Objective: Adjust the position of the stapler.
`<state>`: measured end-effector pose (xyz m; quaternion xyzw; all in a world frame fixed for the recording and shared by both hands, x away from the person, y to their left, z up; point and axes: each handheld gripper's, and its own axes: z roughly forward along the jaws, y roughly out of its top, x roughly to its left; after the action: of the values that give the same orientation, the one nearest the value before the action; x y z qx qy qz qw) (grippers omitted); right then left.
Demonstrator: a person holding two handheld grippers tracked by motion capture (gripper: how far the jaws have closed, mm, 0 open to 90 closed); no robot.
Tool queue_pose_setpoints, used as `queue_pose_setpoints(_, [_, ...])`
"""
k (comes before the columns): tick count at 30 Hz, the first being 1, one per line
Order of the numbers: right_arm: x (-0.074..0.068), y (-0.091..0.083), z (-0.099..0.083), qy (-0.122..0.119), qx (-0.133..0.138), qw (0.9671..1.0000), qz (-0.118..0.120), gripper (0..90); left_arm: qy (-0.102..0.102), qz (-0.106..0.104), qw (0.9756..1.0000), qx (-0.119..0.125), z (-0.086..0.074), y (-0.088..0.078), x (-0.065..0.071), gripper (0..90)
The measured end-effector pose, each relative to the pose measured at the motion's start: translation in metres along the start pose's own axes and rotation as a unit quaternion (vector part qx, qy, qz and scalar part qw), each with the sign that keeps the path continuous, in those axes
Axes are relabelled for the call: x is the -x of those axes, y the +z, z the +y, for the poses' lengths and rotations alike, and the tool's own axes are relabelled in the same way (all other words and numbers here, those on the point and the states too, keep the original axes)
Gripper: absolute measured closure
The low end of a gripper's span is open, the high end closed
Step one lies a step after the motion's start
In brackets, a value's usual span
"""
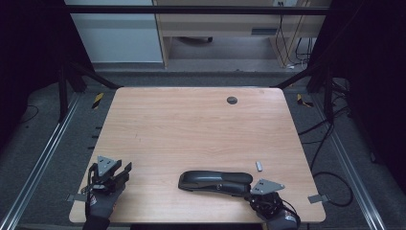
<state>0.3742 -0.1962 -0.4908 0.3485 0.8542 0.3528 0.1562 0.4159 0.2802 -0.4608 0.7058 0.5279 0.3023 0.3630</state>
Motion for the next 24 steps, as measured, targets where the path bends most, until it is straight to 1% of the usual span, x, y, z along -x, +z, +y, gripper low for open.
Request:
queue_pose_setpoints(3, [0.004,0.001,0.001,0.003,0.0,1.0,-0.006,90.0,0.001,-0.003,1.0,0.0,0.0,0.0,0.001,57.9])
queue_pose_setpoints(5, [0.005,0.002,0.001,0.001,0.003,1.0,-0.006,90.0,0.001,-0.004,1.0,0.0,0.0,0.0,0.001,57.9])
queue_pose_setpoints(10, [0.007,0.003,0.001,0.008,0.005,0.9999,-0.008,90.0,0.002,-0.005,1.0,0.0,0.0,0.0,0.002,57.5])
queue_pose_setpoints(11, [0.008,0.002,0.002,0.008,0.008,0.9999,-0.007,90.0,0.002,-0.005,1.0,0.0,0.0,0.0,0.002,57.5])
queue_pose_setpoints(13, [0.007,-0.003,0.003,0.017,0.025,0.9995,-0.006,90.0,0.003,-0.006,1.0,0.0,0.0,0.0,0.002,57.0])
queue_pose_setpoints(16, [0.008,-0.006,0.003,0.019,0.03,0.9993,-0.012,90.0,0.004,-0.007,1.0,-0.001,0.0,0.0,0.002,56.0])
queue_pose_setpoints(17, [0.012,-0.008,0.002,0.03,0.033,0.9989,-0.015,88.5,0.005,-0.006,1.0,-0.001,0.0,0.0,0.002,55.7])
queue_pose_setpoints(18, [0.012,-0.008,0.002,0.03,0.033,0.9989,-0.015,88.5,0.006,-0.007,1.0,-0.001,0.0,0.0,0.002,55.7])
queue_pose_setpoints(19, [0.015,-0.011,0.002,0.038,0.037,0.9983,-0.025,87.2,0.006,-0.008,1.0,0.0,0.0,0.0,0.002,55.1])
queue_pose_setpoints(24, [0.028,-0.02,0.002,0.064,0.047,0.9953,-0.055,82.3,0.007,-0.011,0.9999,-0.001,0.0,0.001,0.002,53.7])
